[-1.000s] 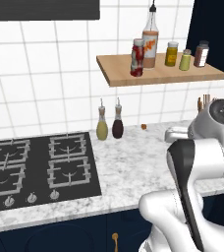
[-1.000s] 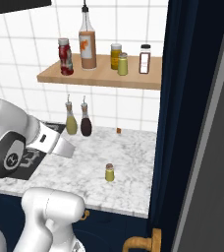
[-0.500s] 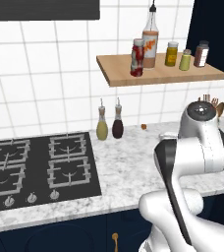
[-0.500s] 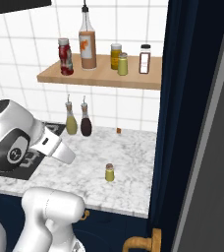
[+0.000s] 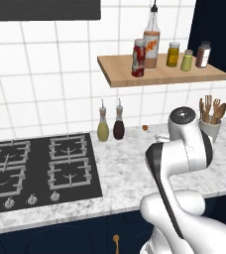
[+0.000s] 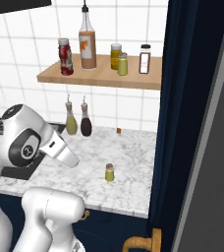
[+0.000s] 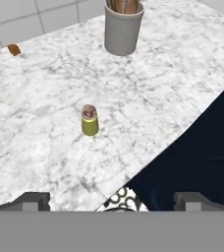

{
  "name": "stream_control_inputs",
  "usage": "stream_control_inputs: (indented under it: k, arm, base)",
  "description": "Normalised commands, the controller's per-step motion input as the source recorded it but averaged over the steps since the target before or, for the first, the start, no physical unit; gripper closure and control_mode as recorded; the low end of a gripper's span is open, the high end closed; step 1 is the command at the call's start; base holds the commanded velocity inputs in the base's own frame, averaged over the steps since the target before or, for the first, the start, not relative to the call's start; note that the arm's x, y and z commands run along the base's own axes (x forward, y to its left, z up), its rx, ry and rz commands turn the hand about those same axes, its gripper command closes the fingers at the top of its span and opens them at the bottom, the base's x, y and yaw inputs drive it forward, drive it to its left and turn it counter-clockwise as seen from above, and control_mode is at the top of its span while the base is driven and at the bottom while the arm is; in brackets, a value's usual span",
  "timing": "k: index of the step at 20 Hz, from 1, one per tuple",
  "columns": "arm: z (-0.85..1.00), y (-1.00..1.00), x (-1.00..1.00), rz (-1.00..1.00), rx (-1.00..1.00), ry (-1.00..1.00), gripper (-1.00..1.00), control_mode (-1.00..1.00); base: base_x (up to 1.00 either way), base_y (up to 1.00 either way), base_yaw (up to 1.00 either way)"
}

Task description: Put the shaker and condiment bottle from the counter next to their counterparts in the cabinet.

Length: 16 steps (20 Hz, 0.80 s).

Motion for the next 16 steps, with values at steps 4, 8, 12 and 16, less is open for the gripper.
stream_control_inputs:
  k: [4,8,12,16]
  arm:
    - [-0.61,-0.13,0.49,-0.04,-0.03,-0.1,-1.0,-1.0]
    - [-0.53,-0.19,0.45,-0.04,-0.01,-0.06,-1.0,-1.0]
    - [-0.22,-0.2,0.21,-0.06,0.0,-0.01,-1.0,-1.0]
    - [-0.01,-0.1,0.22,-0.07,0.0,0.0,-1.0,-1.0]
  base:
    - [0.0,0.0,0.0]
    - [0.0,0.0,0.0]
    - [0.0,0.0,0.0]
    - [0.0,0.0,0.0]
